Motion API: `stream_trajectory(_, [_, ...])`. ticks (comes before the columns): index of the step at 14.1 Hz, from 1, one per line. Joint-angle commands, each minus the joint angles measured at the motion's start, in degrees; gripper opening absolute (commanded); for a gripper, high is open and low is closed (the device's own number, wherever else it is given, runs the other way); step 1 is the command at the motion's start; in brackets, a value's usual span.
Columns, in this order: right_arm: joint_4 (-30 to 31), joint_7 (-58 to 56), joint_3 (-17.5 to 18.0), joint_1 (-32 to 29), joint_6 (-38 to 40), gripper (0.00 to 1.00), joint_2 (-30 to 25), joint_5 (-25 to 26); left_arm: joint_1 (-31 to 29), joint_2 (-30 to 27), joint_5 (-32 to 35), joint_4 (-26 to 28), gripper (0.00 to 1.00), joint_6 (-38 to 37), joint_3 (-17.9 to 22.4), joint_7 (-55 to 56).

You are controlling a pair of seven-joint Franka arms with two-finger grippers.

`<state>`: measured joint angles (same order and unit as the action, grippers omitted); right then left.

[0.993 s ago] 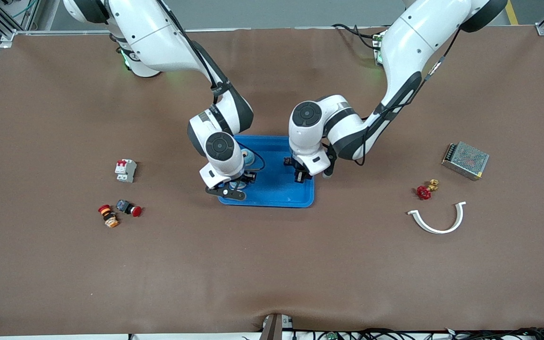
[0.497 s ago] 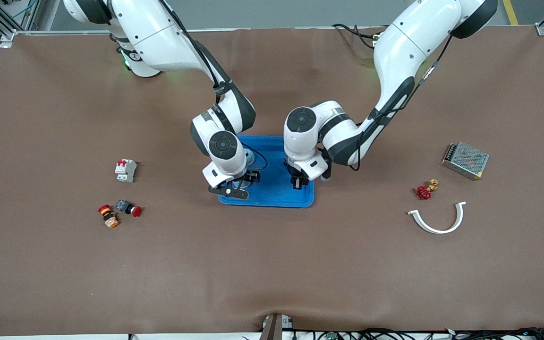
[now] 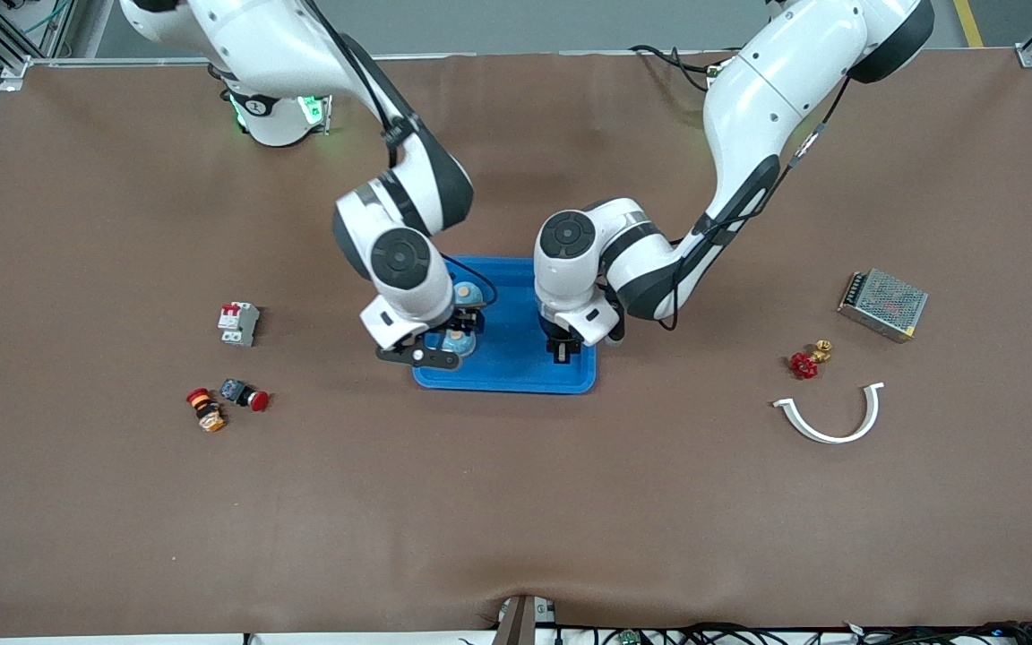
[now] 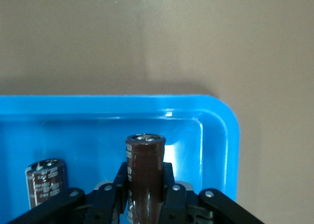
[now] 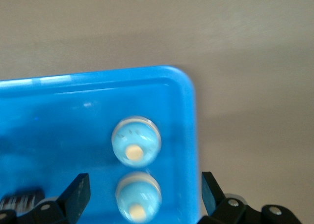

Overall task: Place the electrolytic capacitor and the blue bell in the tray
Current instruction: 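Release the bell in the tray and withdraw the right gripper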

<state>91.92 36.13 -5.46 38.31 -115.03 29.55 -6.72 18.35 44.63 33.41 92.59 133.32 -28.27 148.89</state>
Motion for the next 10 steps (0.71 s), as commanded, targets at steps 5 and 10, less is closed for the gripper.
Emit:
stream_trajectory(5, [5.7, -15.8, 0.2, -7.9, 15.3, 1.0, -23.8, 4.6, 3.4, 2.5, -1.3, -4.1, 0.0, -1.0, 0.4, 2.3])
stream_trajectory(10, [7.9, -26.4, 0.2, -16.8, 18.8, 1.0, -31.8, 7.2, 3.5, 3.3, -1.2, -4.1, 0.0, -1.0, 0.5, 2.2])
